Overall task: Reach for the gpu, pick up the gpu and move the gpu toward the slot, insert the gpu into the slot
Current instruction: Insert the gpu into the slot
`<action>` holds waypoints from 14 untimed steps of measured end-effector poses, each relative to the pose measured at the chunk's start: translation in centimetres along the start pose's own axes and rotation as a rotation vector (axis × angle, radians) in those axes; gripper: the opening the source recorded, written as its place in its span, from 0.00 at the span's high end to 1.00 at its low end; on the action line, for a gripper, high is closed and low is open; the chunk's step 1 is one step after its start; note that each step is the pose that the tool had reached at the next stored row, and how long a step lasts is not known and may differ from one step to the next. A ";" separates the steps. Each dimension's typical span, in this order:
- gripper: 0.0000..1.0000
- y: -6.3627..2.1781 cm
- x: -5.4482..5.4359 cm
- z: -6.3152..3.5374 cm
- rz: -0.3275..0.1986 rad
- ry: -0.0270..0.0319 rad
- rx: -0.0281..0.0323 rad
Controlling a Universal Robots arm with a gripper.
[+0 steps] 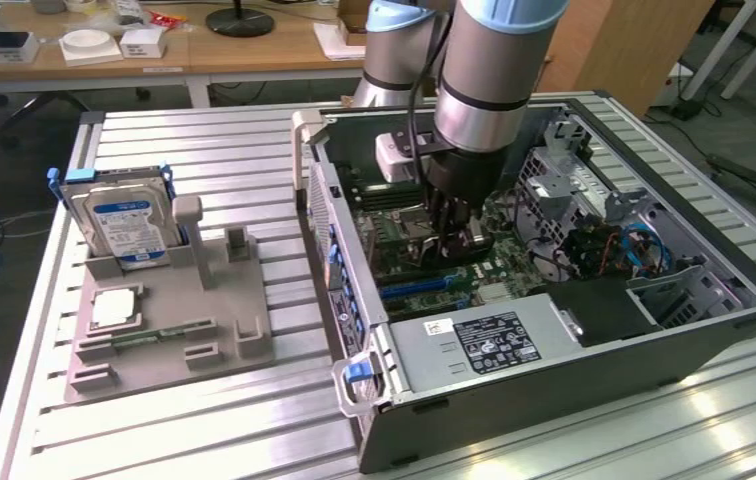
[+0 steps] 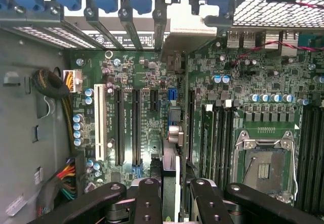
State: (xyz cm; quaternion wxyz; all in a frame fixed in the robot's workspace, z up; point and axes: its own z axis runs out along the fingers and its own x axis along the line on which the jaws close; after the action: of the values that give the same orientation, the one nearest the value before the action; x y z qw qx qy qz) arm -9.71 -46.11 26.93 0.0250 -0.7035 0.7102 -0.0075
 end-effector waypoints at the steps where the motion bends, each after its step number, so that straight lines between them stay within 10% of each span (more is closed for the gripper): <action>1: 0.73 0.08 0.0 0.09 0.000 -0.0001 0.0000; 14: 0.73 0.61 0.0 0.91 0.000 0.0000 0.0000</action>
State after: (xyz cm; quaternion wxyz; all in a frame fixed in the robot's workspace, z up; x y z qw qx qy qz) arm -10.28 -46.11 26.00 0.0250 -0.7035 0.7102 -0.0075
